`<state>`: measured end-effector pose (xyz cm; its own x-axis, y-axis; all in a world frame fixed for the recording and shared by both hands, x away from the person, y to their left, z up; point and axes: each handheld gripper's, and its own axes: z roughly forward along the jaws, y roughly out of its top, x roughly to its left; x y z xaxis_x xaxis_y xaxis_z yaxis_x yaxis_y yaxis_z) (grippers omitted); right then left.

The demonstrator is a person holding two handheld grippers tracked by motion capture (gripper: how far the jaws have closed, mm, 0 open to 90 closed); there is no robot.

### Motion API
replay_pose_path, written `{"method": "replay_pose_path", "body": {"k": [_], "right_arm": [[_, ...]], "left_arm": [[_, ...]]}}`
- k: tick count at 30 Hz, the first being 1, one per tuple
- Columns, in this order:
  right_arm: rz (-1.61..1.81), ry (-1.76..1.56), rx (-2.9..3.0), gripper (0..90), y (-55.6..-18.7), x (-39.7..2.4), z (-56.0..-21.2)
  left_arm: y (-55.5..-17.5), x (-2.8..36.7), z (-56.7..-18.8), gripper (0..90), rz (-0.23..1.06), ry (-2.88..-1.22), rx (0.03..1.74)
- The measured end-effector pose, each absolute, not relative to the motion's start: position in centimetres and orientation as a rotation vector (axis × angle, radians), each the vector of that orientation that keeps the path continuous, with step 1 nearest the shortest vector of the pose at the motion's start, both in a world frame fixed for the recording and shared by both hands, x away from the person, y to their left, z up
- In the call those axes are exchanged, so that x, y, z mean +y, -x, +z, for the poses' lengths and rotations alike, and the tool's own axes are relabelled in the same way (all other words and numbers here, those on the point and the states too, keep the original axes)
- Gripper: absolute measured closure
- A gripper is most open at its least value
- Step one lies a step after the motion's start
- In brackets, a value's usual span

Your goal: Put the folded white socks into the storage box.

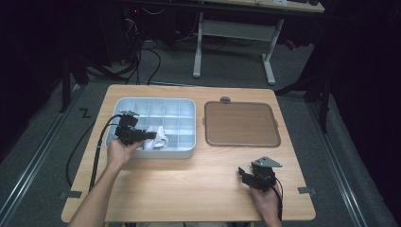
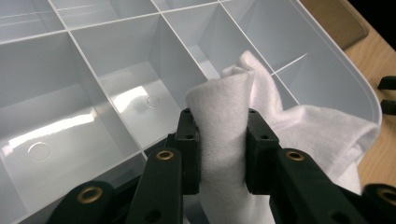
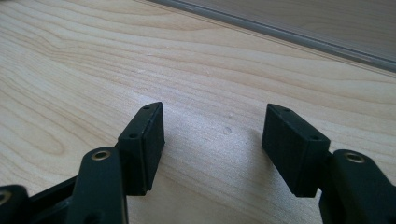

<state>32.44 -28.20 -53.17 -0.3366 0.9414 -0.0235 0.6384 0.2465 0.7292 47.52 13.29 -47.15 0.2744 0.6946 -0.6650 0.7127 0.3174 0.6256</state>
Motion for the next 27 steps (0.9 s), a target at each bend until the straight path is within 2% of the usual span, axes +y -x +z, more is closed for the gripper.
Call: {"method": "replay_pose_path", "body": {"k": [15, 18, 19, 27], "right_arm": [[0.873, -1.437, 2.063, 39.5, -32.4, -28.2, -53.2], [0.873, -1.438, 2.063, 39.5, -32.4, -28.2, -53.2], [0.874, -1.438, 2.063, 39.5, -32.4, -28.2, -53.2], [0.874, -1.44, 2.062, 39.4, -32.4, -28.2, -53.2]], "left_arm": [[-47.1, 12.8, -47.4, 72.7, 0.043, -1.494, 1.39], [-46.9, 12.7, -47.9, 72.8, 0.073, -1.555, 1.376], [-46.7, 12.3, -48.6, 72.9, 0.102, -1.622, 1.369], [-46.7, 11.8, -48.8, 73.3, 0.125, -1.649, 1.377]]}}
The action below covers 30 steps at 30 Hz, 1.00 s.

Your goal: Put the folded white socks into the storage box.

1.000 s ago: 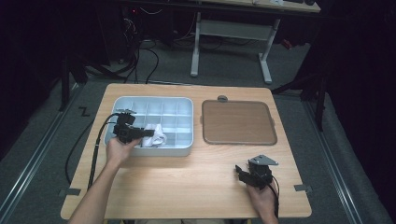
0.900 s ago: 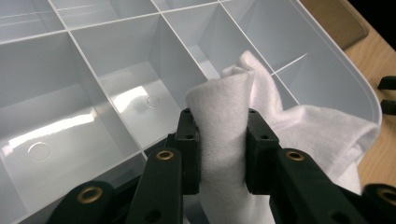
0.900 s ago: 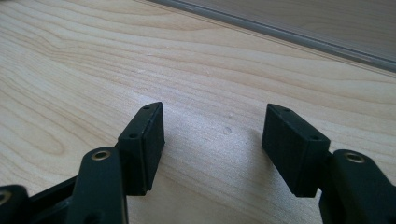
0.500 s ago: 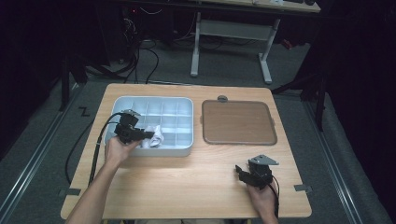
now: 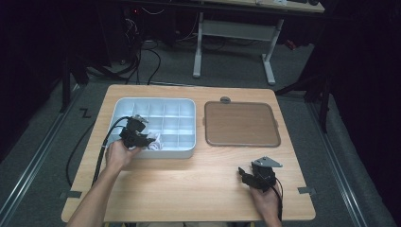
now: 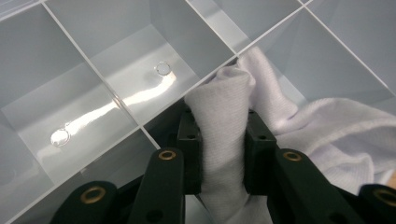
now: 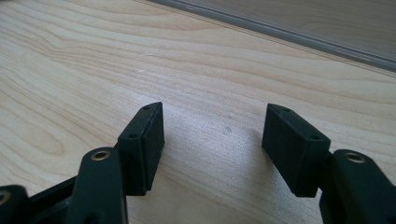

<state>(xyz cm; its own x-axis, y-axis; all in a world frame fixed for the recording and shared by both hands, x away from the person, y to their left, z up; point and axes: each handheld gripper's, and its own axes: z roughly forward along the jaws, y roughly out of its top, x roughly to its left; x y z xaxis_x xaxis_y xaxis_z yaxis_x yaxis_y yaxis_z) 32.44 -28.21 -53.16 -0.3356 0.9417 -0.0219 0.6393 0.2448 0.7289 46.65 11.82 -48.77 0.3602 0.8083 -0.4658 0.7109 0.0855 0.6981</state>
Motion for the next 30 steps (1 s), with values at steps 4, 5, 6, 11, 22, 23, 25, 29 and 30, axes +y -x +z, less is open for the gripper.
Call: {"method": "replay_pose_path", "body": {"k": [4, 5, 6, 11, 22, 23, 25, 29, 30], "right_arm": [[0.874, -1.44, 2.063, 39.4, -32.4, -28.2, -53.2], [0.874, -1.44, 2.063, 39.4, -32.4, -28.2, -53.2], [0.874, -1.44, 2.063, 39.4, -32.4, -28.2, -53.2], [0.874, -1.44, 2.063, 39.4, -32.4, -28.2, -53.2], [0.872, -1.441, 2.06, 39.1, -32.5, -28.2, -53.2], [0.871, -1.442, 2.059, 39.1, -32.4, -28.2, -53.2], [0.872, -1.445, 2.058, 39.1, -32.5, -28.2, -53.2], [0.873, -1.445, 2.058, 39.0, -32.5, -28.2, -53.2], [0.874, -1.447, 2.057, 39.0, -32.5, -28.2, -53.2]], "left_arm": [[-46.9, 11.5, -48.8, 72.9, 0.119, -1.682, 1.397], [-46.9, 11.2, -48.8, 72.8, 0.131, -1.714, 1.399], [-47.1, 11.0, -48.8, 72.6, 0.139, -1.735, 1.409], [-47.7, 10.6, -48.9, 71.9, 0.12, -1.733, 1.466], [-47.6, 11.2, -47.6, 56.2, 0.074, -1.639, 1.489], [-47.6, 11.2, -47.5, 54.3, 0.073, -1.629, 1.49], [-47.7, 11.6, -47.0, 48.7, 0.057, -1.581, 1.492], [-47.6, 12.2, -46.3, 43.2, 0.062, -1.543, 1.496], [-47.3, 12.1, -46.2, 41.9, 0.07, -1.541, 1.486]]}}
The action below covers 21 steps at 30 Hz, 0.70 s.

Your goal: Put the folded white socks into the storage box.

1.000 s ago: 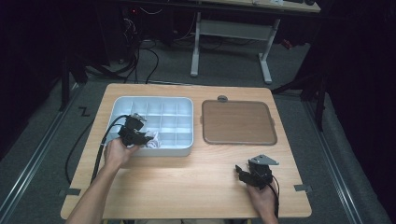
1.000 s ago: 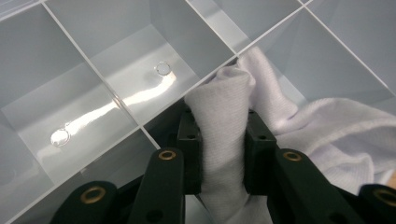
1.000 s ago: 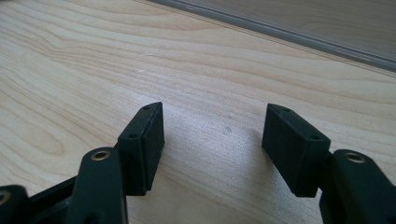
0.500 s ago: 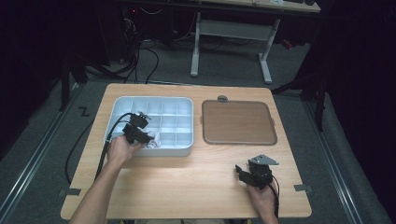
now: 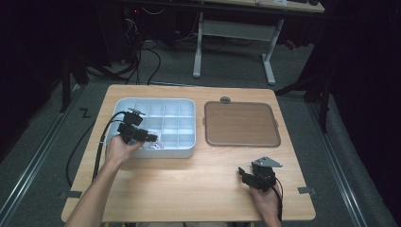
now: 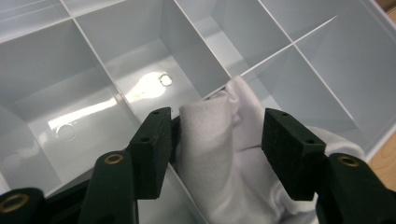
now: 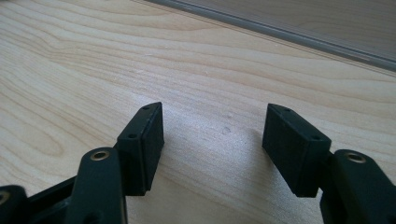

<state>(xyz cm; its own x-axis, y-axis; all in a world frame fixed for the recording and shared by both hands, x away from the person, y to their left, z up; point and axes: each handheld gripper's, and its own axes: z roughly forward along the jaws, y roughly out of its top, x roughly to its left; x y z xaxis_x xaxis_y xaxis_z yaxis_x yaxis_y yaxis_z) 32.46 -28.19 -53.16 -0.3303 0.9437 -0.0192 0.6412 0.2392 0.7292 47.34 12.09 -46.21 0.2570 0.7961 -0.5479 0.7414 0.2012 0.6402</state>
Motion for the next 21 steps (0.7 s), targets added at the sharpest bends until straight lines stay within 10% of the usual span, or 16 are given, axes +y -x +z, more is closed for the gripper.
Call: {"method": "replay_pose_path", "body": {"k": [11, 21], "right_arm": [[0.874, -1.446, 2.058, 39.1, -32.5, -28.2, -53.2], [0.873, -1.447, 2.056, 39.0, -32.5, -28.2, -53.2]], "left_arm": [[-45.5, 10.9, -45.2, 29.6, 0.088, -1.522, 1.404], [-45.0, 10.6, -46.7, 36.9, 0.178, -1.601, 1.43]]}}
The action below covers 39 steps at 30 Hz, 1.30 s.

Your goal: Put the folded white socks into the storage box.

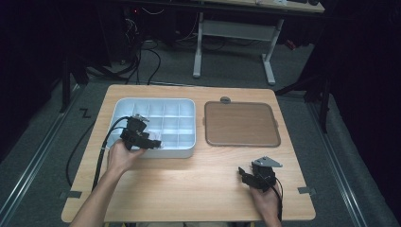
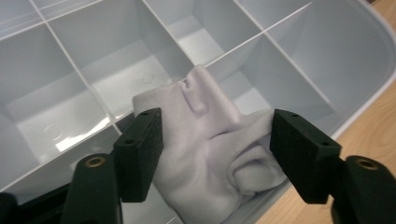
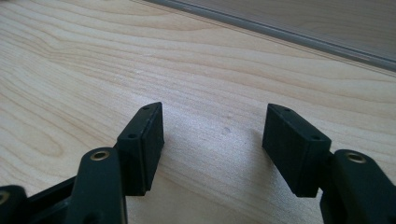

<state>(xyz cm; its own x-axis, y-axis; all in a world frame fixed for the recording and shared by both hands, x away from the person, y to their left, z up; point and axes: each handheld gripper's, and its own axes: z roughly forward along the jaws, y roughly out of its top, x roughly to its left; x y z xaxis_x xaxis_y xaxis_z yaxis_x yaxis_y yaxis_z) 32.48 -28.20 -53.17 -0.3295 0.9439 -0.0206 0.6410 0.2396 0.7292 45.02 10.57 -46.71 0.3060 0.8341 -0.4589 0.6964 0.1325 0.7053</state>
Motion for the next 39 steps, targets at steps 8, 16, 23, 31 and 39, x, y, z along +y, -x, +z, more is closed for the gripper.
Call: {"method": "replay_pose_path", "body": {"k": [8, 16, 23, 31, 39], "right_arm": [[0.873, -1.447, 2.057, 39.0, -32.5, -28.2, -53.2], [0.873, -1.446, 2.057, 39.0, -32.5, -28.2, -53.2], [0.877, -1.44, 2.062, 40.3, -32.5, -28.2, -53.2], [0.877, -1.435, 2.064, 40.3, -32.5, -28.2, -53.2], [0.877, -1.435, 2.065, 40.0, -32.5, -28.2, -53.2]], "left_arm": [[-45.3, 10.2, -47.7, 45.4, 0.218, -1.661, 1.452], [-45.5, 9.8, -49.1, 60.0, 0.243, -1.701, 1.453], [-45.5, 9.3, -49.9, 63.2, 0.285, -1.73, 1.451], [-45.6, 9.4, -49.8, 62.6, 0.269, -1.727, 1.459], [-45.4, 10.1, -48.8, 59.5, 0.233, -1.672, 1.451]]}}
